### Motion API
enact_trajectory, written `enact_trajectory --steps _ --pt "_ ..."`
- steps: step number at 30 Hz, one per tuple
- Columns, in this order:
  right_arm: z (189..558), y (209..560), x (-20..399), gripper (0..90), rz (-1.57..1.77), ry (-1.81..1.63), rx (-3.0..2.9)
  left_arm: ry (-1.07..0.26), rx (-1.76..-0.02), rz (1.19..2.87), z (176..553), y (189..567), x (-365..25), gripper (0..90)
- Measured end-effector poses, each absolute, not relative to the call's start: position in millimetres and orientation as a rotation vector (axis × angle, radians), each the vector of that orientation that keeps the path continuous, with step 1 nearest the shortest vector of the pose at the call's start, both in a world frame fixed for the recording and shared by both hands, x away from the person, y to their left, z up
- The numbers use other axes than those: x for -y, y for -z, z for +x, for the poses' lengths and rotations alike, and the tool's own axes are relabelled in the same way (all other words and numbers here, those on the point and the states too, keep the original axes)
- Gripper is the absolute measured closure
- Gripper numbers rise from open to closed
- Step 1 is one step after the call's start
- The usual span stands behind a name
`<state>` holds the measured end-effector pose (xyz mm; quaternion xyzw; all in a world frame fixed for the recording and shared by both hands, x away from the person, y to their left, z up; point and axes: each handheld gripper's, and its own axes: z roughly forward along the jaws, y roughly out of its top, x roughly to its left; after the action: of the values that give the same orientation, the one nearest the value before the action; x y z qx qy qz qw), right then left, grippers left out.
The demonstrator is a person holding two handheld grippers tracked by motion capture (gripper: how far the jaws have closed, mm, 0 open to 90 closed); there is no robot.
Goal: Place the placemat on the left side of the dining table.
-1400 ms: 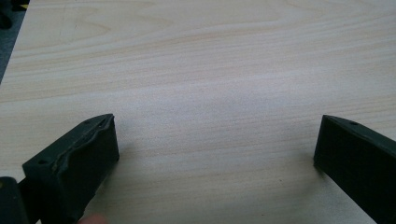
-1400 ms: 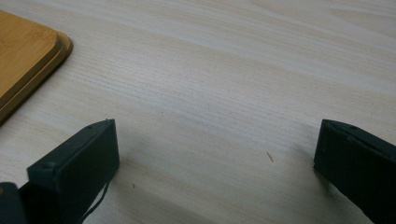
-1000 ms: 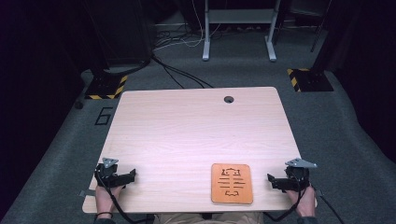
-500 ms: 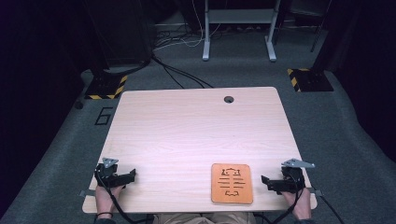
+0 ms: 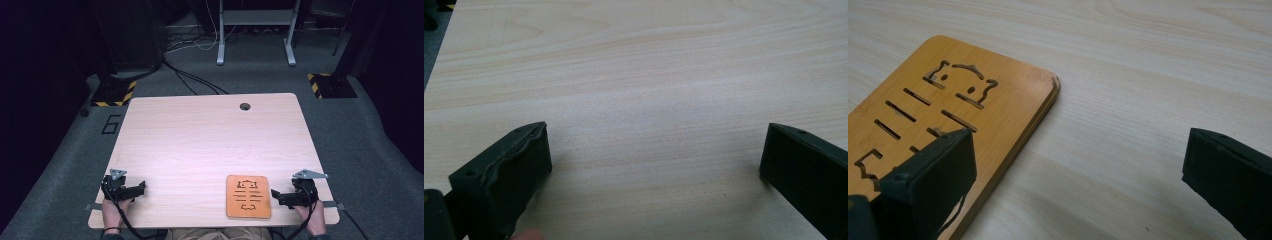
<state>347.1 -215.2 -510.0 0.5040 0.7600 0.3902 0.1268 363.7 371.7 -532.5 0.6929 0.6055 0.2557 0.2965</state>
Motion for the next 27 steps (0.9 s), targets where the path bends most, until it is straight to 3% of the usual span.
enact_trajectory --steps 27 --pt "358 522 182 1.6 1.41 -1.033 -2.287 -0.678 -1.617 1.836 364 533 -371 0.0"
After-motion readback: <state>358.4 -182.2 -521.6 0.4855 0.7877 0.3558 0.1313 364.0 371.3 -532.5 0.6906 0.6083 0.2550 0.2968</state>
